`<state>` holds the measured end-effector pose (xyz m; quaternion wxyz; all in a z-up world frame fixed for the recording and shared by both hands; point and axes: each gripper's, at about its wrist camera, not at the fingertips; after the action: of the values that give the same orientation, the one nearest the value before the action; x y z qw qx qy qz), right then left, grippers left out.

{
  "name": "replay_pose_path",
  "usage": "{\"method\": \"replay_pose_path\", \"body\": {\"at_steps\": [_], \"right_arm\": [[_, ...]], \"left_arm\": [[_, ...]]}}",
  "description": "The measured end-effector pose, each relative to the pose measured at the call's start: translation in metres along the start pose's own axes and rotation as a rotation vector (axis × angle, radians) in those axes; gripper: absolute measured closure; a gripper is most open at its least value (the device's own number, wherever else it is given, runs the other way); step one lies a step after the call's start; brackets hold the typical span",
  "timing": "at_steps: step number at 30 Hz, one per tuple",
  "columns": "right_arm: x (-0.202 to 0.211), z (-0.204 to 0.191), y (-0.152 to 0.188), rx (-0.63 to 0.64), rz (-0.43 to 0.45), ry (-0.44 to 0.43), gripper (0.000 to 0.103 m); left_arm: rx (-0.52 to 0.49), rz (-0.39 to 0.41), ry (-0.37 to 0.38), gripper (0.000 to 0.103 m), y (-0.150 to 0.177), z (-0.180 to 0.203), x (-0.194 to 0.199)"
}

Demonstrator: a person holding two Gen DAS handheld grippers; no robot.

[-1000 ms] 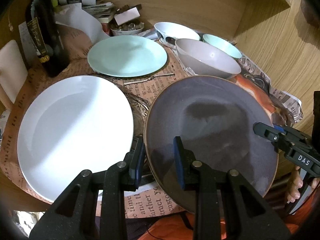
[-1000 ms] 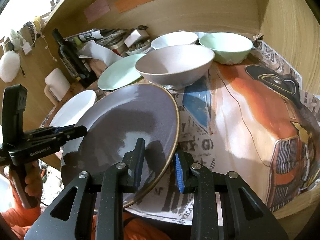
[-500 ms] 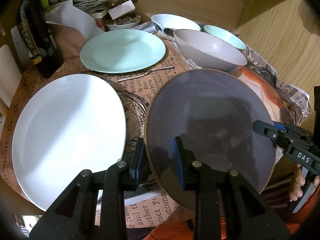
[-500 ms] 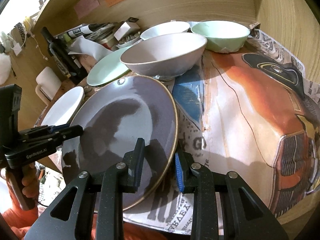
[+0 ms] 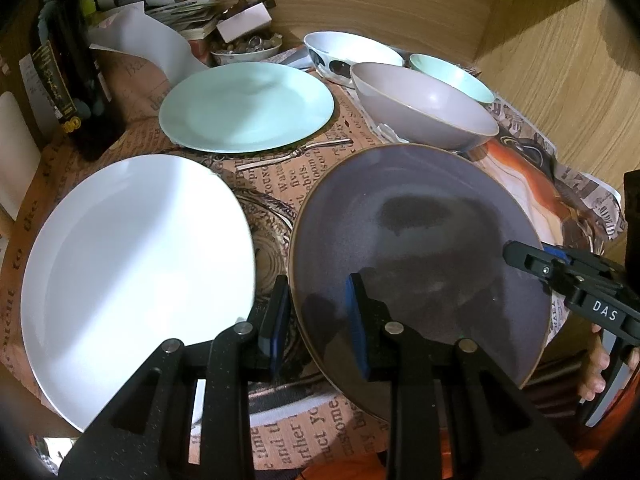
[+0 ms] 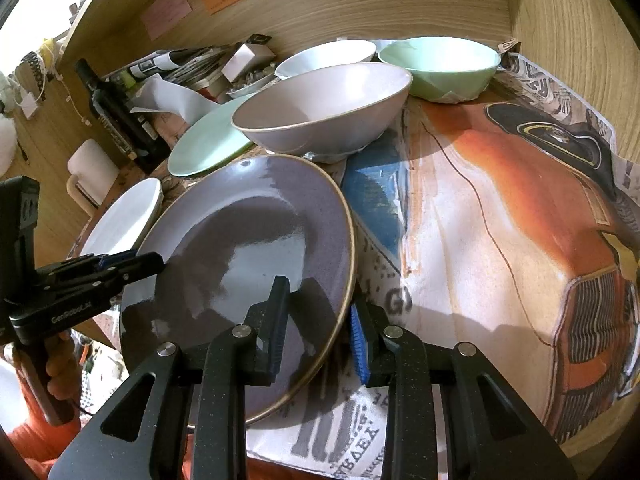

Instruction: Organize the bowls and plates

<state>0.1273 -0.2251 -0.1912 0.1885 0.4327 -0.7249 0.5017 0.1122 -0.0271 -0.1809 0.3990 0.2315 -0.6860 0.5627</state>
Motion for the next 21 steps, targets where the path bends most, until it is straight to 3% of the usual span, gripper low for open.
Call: {"method": "replay_pose_path", "body": {"at_steps": [5,10,14,21], "right_arm": [[0.005,-0.004,0.0,0.034,0.041,0.061,0.075],[0.032,-0.015,-0.008,0.066,0.17,0.058,0.061],[0.051,-0.03,-0.012,0.094,0.252,0.027,0.05],[0.06,-0.066,-0.017,0.153,0.327,-0.033,0.027]], "left_arm": [[-0.013,0.018,0.004,0.075,0.002,-0.001,0.004],[-0.057,0.101,-0.06,0.072,-0.002,0.001,0.03],[-0.044,0.204,-0.098,0.048,-0.005,-0.007,0.061],[-0.02,0.317,-0.177,0.026,-0.002,-0.028,0.102]]}}
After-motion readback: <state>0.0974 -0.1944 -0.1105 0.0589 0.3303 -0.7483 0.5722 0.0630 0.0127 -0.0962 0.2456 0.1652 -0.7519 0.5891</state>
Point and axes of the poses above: each gripper's, at about its wrist camera, not at the fingertips, and x roughly against the way its jaws point, z to its right, y to its underside, and after that the axes turned 15 degrees about -x, right-handed
